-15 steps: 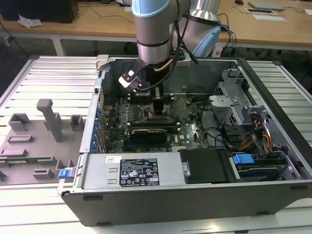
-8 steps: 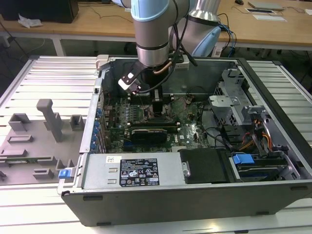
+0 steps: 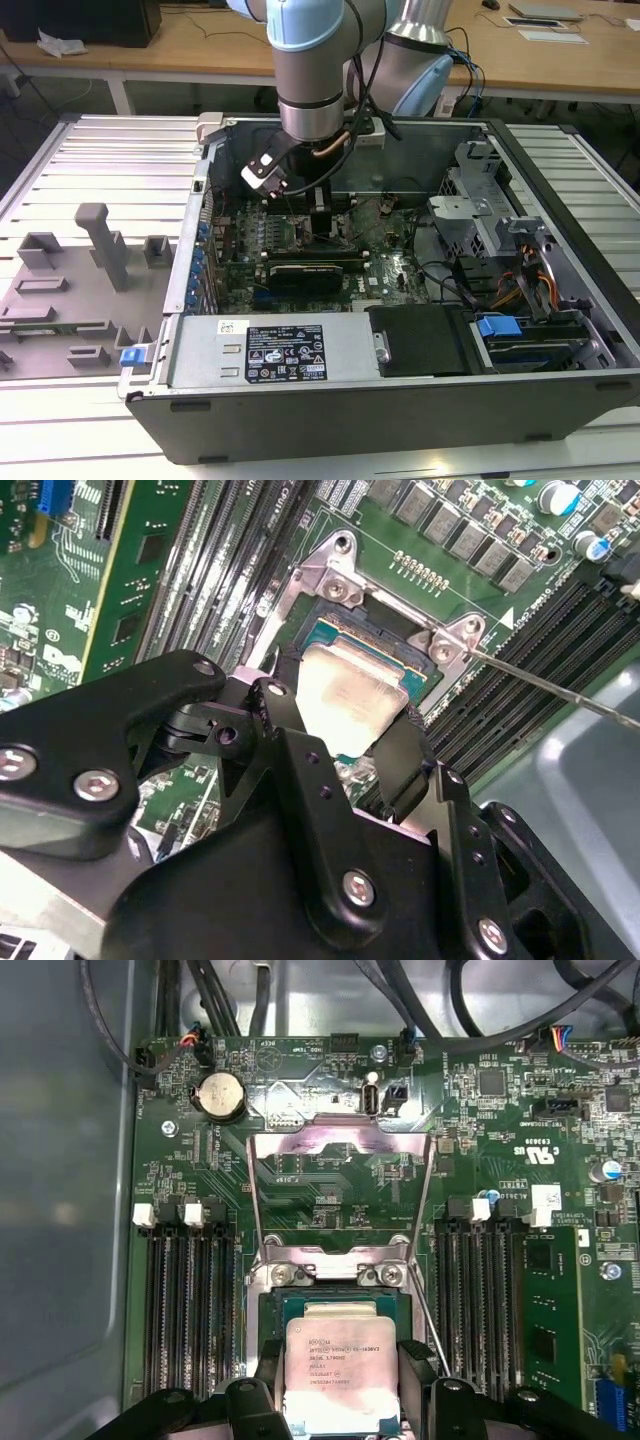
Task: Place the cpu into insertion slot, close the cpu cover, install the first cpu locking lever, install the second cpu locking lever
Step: 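Place the cpu into insertion slot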
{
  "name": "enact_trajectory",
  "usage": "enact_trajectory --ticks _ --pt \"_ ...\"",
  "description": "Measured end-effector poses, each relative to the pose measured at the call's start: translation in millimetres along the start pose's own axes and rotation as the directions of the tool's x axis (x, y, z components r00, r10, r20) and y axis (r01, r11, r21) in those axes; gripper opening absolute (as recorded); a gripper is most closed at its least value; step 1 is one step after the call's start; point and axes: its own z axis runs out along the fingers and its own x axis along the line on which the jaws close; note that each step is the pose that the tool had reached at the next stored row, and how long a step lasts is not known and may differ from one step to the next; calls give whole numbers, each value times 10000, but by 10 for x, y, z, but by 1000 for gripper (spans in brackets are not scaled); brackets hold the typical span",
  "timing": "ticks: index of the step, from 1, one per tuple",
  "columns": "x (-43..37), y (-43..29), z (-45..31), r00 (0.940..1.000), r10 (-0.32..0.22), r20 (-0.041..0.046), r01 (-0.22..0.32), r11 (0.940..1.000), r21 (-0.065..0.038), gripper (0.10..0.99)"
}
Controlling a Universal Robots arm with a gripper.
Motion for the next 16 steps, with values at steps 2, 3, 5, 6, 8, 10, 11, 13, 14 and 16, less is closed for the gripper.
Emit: enact_trajectory --ticks 2,3,5,6,8,10,11,13,14,16 --pt "8 -2 10 10000 4 1 -4 10000 11 541" --pt "15 -2 24 10000 3 -1 -3 10000 21 541" --pt "18 -5 38 10000 6 0 -6 10000 33 541" --pt "21 -6 48 10000 8 1 -8 10000 39 541" --pt "22 -6 53 10000 11 2 -11 10000 41 541" --pt "21 -1 57 10000 19 3 -19 10000 40 541" --pt "21 -1 58 10000 18 3 -18 10000 40 541" --pt "22 0 58 10000 19 2 -19 10000 40 541" --pt "22 0 58 10000 19 3 -19 10000 40 541" --pt "22 1 58 10000 19 2 -19 10000 40 616"
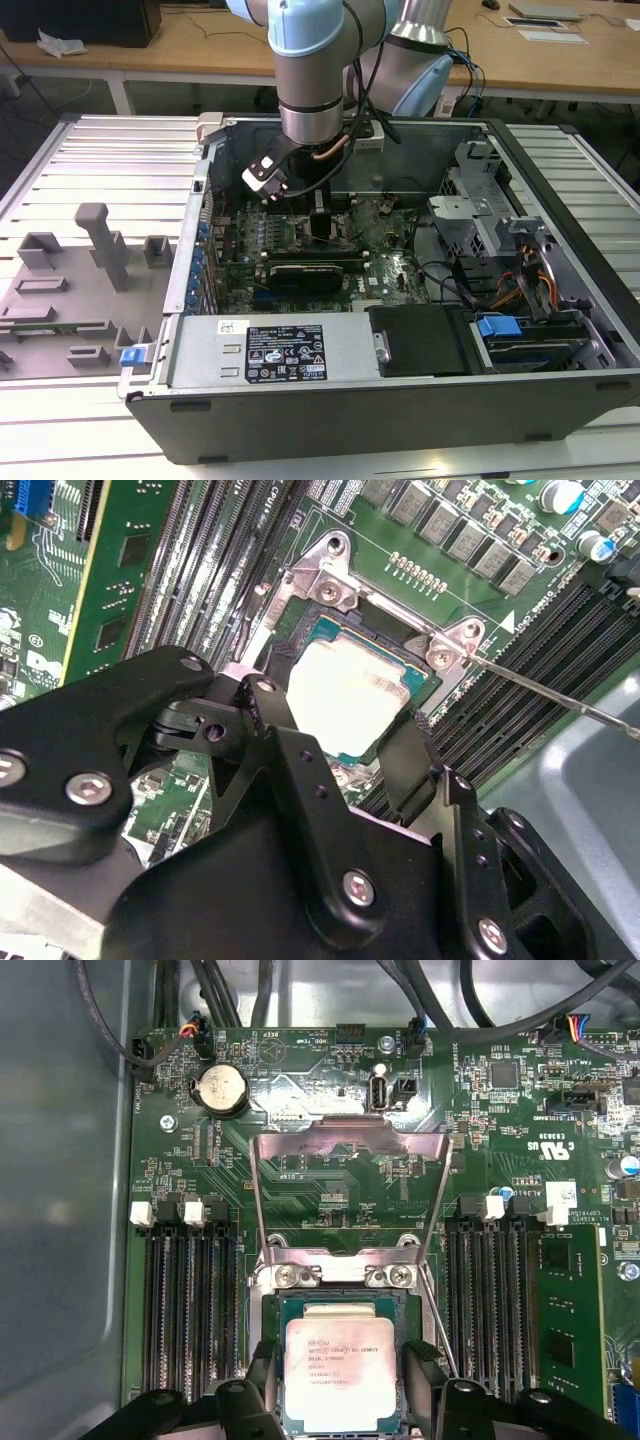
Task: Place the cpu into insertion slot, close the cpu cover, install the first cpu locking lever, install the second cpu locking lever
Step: 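Place the cpu into insertion slot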
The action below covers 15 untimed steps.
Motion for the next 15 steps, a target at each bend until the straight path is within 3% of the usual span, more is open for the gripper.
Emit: enact_trajectory --ticks 4,8,15 --pt "0 1 -2 10000 1 1 -1 10000 0 616" --pt "0 7 -51 10000 1 0 -1 10000 0 616" --pt "1 7 -47 10000 31 42 -31 10000 -1 616"
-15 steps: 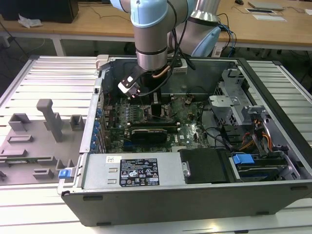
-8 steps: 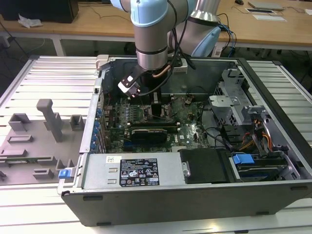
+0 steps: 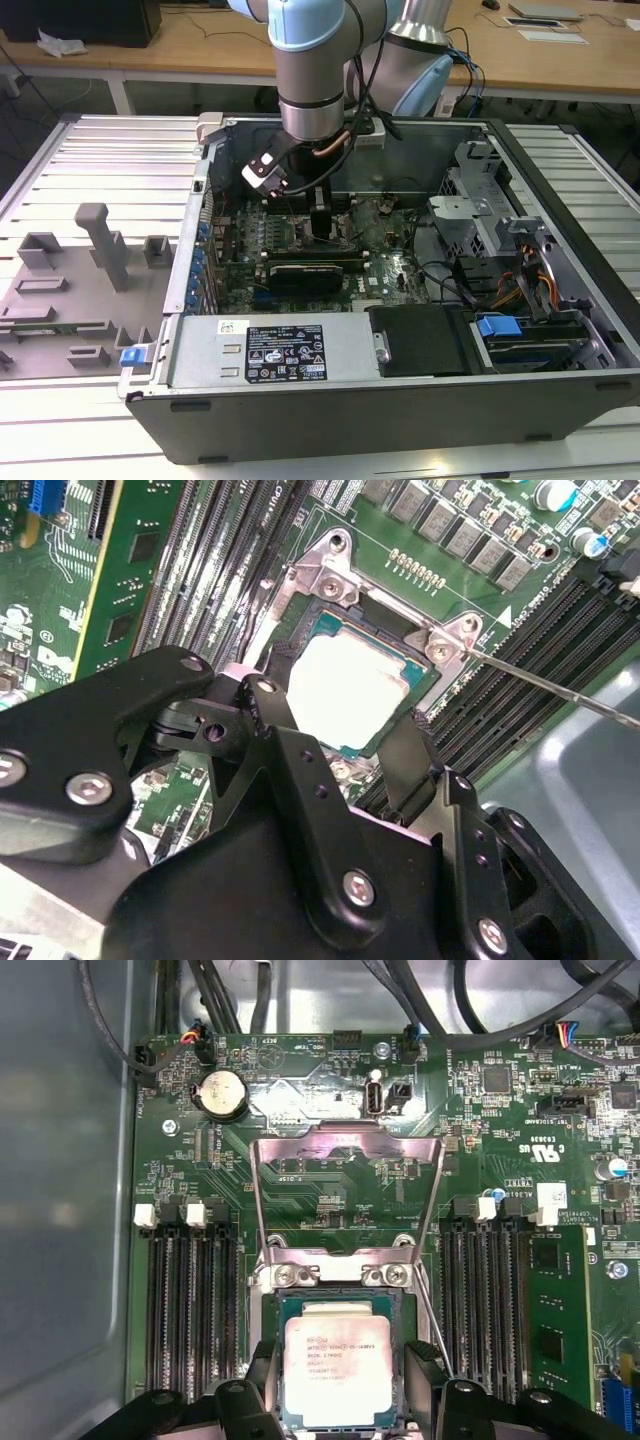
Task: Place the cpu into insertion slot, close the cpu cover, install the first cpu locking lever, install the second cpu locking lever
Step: 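Place the cpu into insertion slot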
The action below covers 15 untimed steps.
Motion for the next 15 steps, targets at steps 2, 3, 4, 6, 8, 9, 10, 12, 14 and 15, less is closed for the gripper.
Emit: enact_trajectory --ticks 2,3,4,6,8,9,10,12,14,15 --pt "0 -1 8 10000 0 3 0 10000 1 616" --pt "0 -2 14 10000 0 3 0 10000 0 616" --pt "0 -3 17 10000 1 3 -1 10000 1 616" --pt "0 -4 23 10000 3 31 -3 10000 0 616" --pt "0 -3 23 9999 4 107 -4 10000 -1 616" --pt "0 -3 23 9999 6 137 -6 10000 0 616" --pt "0 -3 23 9999 9 157 -9 10000 0 616" --pt "0 -3 23 9998 27 219 -27 10000 -1 616" --pt "0 -3 23 9997 35 225 -35 10000 -1 616" --pt "0 -3 23 9998 37 217 -37 10000 -2 616"
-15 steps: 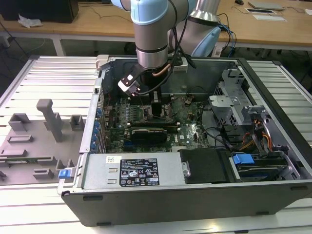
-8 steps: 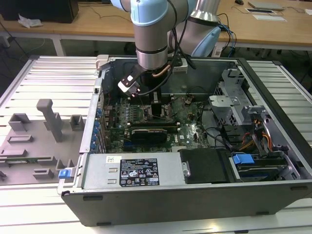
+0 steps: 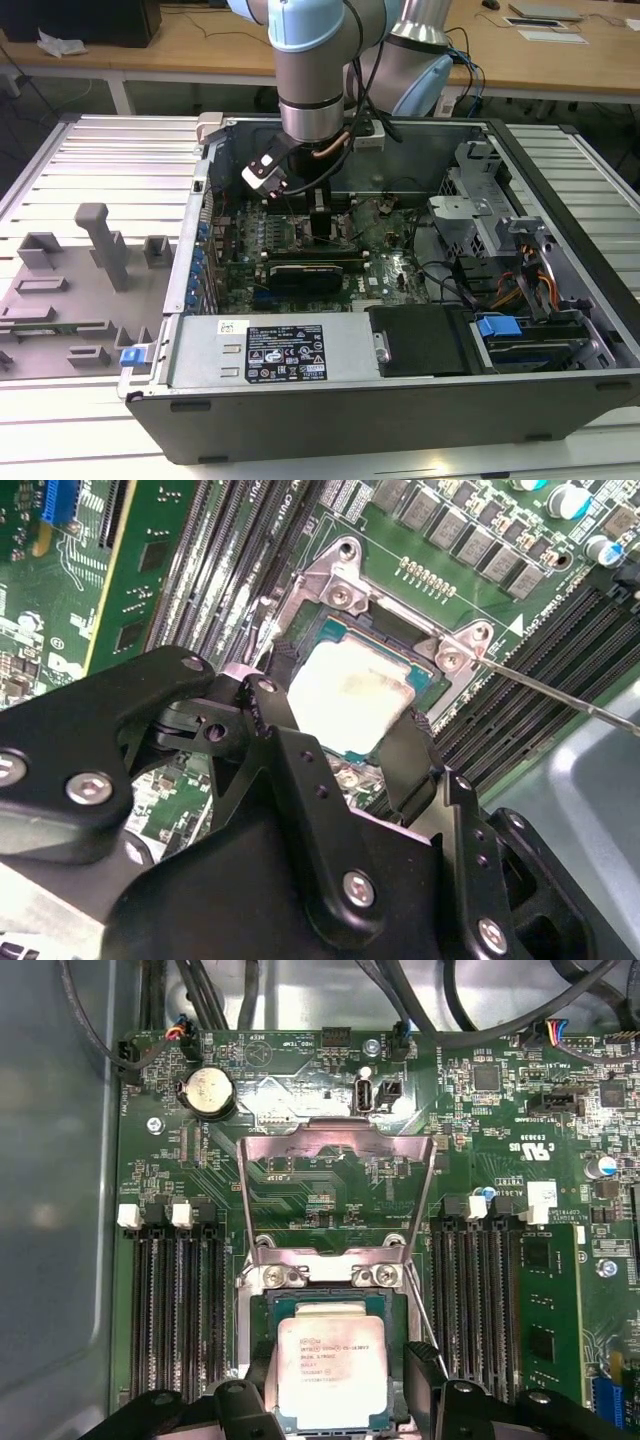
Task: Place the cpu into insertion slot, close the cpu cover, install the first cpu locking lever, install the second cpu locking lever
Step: 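Place the cpu into insertion slot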
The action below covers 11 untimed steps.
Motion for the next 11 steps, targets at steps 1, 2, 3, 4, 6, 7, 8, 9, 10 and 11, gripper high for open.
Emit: enact_trajectory --ticks 1,2,3,4,6,7,8,9,10,11 --pt "0 0 -5 10000 0 0 0 10000 3 616" --pt "-1 2 -17 10000 0 -2 0 10000 1 616" --pt "-1 4 -33 10000 -1 -2 1 10000 1 616" --pt "-1 5 -39 10000 0 -2 0 10000 1 616" --pt "-1 5 -43 10000 0 -4 0 10000 -1 616" --pt "-1 5 -43 10000 0 -4 0 10000 0 616" --pt "-1 5 -44 10000 0 -3 0 10000 0 616" --pt "-2 5 -45 10000 0 -1 0 10000 1 616" --pt "-1 5 -44 10000 0 -2 0 10000 1 616" --pt "-1 5 -44 10000 -1 -2 1 10000 1 616"
